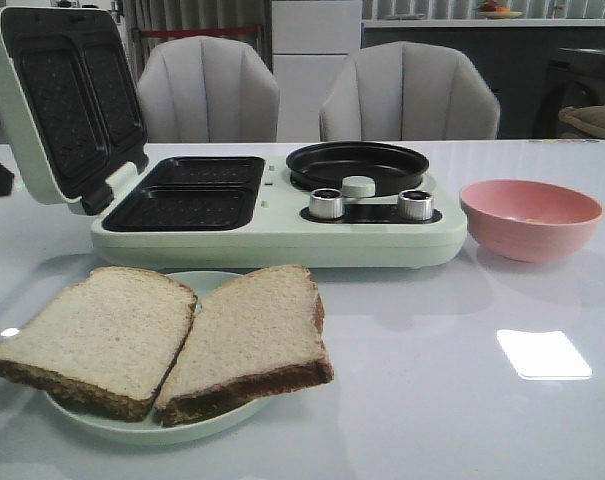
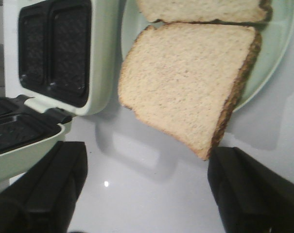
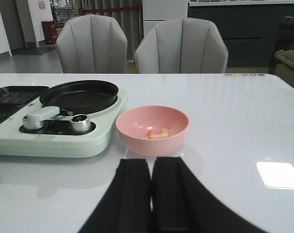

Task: Make breakfast with bread and shrimp
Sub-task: 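Reach the left gripper to the bread slice nearest it and grasp it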

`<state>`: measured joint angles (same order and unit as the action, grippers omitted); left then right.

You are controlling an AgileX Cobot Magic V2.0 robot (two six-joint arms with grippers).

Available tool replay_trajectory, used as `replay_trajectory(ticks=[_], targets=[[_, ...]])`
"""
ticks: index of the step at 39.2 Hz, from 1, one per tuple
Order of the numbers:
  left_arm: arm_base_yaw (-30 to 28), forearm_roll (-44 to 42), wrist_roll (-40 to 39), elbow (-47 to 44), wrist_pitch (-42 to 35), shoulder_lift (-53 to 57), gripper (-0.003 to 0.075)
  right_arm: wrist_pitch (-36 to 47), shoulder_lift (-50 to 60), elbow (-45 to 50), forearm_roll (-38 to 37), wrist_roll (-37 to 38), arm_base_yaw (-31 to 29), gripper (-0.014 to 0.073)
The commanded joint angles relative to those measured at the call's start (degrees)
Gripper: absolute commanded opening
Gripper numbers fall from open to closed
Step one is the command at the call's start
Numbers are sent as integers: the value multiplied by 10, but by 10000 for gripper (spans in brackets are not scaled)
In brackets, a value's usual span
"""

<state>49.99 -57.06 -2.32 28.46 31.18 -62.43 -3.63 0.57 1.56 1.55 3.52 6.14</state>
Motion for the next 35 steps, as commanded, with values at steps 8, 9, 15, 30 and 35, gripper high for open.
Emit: replay_trajectory(ticks=[8,9,15,30,35], targets=[[6,-40,-16,14,-22,-93,563,42,12,-10,-4,-3,-2,164],[6,-43,-17,14,-22,-100,563,42,12,-10,-4,-3,-2,164],[-2,-64,-17,14,-19,-132,562,42,12,-10,-4,-3,-2,164],[-25,-124,-22,14,-10,-177,562,42,12,-10,-4,-3,-2,164],[-25,-164,-60,14,-20,-178,562,42,12,-10,-4,-3,-2,164]])
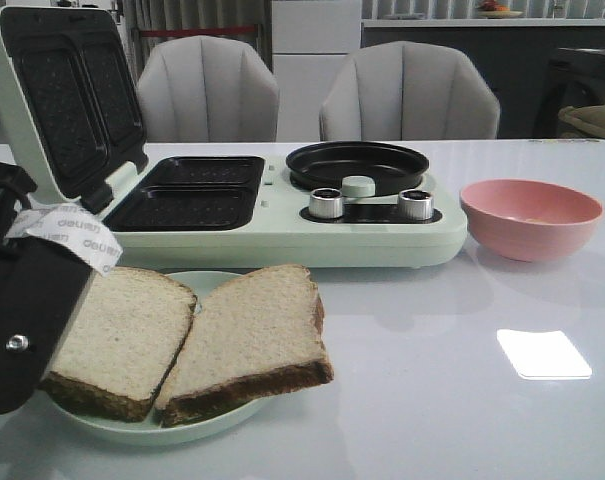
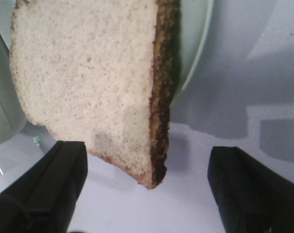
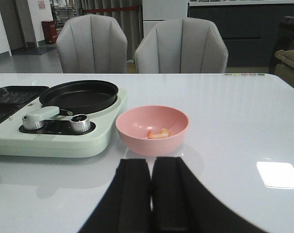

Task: Make breakfast with bread and shrimp
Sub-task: 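Reach the left gripper to the bread slice nearest it and grasp it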

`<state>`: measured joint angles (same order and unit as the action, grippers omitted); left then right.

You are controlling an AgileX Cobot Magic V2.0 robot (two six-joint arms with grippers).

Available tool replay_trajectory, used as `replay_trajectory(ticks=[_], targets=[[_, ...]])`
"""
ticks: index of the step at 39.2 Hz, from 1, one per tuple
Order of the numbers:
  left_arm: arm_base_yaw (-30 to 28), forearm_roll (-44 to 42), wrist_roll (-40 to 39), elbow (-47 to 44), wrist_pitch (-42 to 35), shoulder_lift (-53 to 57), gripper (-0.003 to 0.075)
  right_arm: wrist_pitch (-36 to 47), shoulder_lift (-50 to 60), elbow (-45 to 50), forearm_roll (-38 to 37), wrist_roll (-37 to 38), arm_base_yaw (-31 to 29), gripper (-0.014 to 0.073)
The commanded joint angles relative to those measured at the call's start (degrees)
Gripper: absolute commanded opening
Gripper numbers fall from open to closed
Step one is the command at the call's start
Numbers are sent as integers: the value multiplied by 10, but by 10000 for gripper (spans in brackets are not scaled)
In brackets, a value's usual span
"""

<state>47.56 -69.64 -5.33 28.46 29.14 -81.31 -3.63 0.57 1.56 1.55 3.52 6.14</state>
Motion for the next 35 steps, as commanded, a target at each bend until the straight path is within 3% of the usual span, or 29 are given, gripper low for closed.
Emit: replay_trajectory(ticks=[1,14,35], targets=[[-1,-46,-35,14,-5,11,562,42,12,-10,-4,-3,-2,164],[-23,-97,-35,15,-43,9,562,42,12,-10,-4,-3,-2,164],[-45,-114,-35,50,-30,-72,545,42,12,-10,-4,-3,-2,164]])
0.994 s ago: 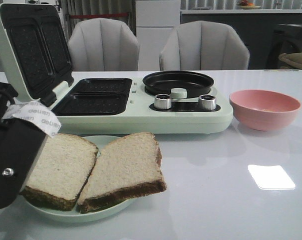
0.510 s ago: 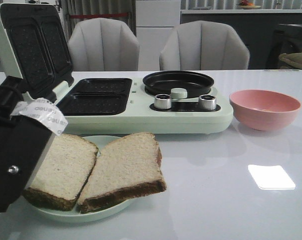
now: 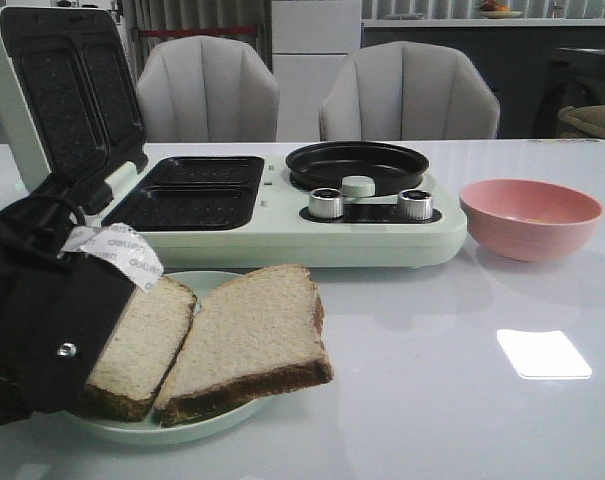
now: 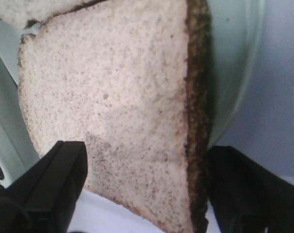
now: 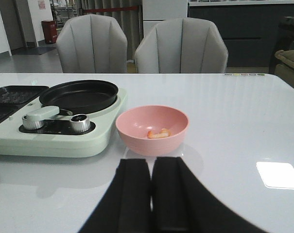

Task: Make breakfast with bread and shrimp
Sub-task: 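Reach the left gripper to the bread slice nearest it and grasp it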

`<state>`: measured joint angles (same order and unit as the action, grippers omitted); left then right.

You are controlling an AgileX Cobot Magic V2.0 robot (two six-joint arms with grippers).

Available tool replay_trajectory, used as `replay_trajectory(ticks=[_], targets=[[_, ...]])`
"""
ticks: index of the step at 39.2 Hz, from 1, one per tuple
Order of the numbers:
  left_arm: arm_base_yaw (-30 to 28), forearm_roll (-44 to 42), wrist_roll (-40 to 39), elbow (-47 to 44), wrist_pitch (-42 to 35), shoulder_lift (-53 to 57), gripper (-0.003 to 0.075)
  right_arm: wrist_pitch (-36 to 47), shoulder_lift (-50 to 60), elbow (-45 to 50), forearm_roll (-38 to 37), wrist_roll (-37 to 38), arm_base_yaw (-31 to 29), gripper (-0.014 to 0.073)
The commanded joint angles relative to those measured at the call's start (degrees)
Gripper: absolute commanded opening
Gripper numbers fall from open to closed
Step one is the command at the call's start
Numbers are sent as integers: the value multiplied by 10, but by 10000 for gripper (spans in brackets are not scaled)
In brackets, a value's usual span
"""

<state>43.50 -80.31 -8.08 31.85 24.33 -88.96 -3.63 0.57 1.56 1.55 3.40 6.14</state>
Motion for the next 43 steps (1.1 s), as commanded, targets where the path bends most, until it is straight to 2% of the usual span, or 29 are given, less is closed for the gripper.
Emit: replay_trajectory(ticks=[1,3,11,17,26,43], targets=[[-4,-8,-8,17,19,3,530,42,12,-10,-4,-2,-2,164],[-4,-8,-8,16,22,2,498,42,12,-10,-4,-2,-2,164],[-4,-7,-8,16,37,2,285,42,12,-10,-4,-2,-2,164],[-4,-4,-8,16,50,2,189,42,12,-10,-4,-2,-2,164],[-4,-4,-8,16,73,4,112,42,12,-10,-4,-2,-2,164],[-3,0,-8,22,61,101,114,42,12,-10,-4,-2,-2,164]])
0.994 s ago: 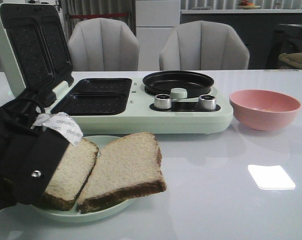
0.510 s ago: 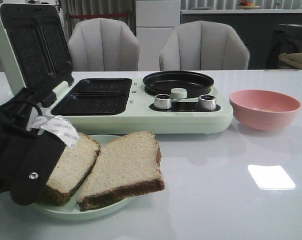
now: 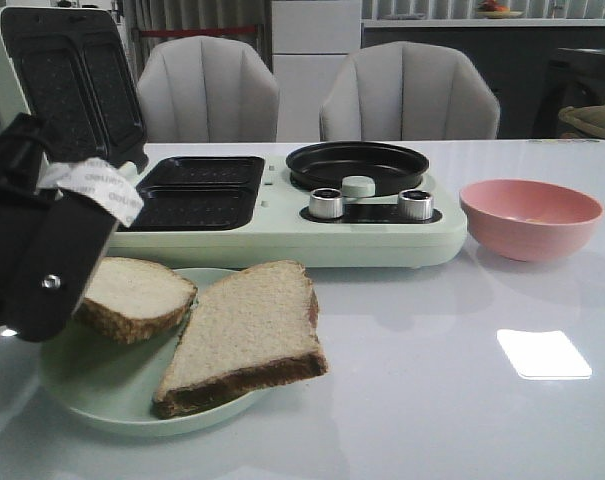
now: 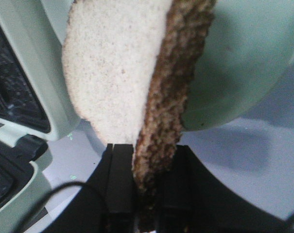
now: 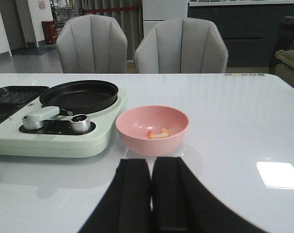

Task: Make breakfast with bread and shrimp
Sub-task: 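Lift the bread slice with the left gripper over the sandwich maker plate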

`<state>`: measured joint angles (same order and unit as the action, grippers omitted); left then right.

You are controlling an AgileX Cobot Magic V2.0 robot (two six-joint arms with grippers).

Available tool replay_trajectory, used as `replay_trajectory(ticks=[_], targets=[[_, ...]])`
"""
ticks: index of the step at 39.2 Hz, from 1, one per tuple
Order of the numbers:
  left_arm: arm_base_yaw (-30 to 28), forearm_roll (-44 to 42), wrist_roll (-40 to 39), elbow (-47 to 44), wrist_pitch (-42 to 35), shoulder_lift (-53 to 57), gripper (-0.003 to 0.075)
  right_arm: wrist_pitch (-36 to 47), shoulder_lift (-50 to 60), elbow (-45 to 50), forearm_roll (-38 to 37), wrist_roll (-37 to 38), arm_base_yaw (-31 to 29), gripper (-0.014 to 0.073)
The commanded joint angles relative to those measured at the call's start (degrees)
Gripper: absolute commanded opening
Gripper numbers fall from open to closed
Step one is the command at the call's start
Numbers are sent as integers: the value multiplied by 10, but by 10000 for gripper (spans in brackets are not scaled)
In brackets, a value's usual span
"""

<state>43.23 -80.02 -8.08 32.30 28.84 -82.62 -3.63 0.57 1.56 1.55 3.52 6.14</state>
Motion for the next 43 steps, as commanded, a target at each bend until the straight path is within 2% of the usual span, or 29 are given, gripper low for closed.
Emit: replay_trajectory(ticks=[1,12,20,27,43], targets=[[0,-3,-8,17,17,48,114,42,12,-10,-4,-3,-2,164],[-3,-7,-8,41,-20,162,113,42,12,-10,-4,-3,-2,164],[-29,-38,-8,94,-48,168,114,42,12,-10,-4,-3,-2,164],[-69,-43,-8,172,-68,118,114,42,12,-10,-4,-3,-2,164],[-146,-43,-8,368,-89,-79,114,42,12,-10,-4,-3,-2,164]])
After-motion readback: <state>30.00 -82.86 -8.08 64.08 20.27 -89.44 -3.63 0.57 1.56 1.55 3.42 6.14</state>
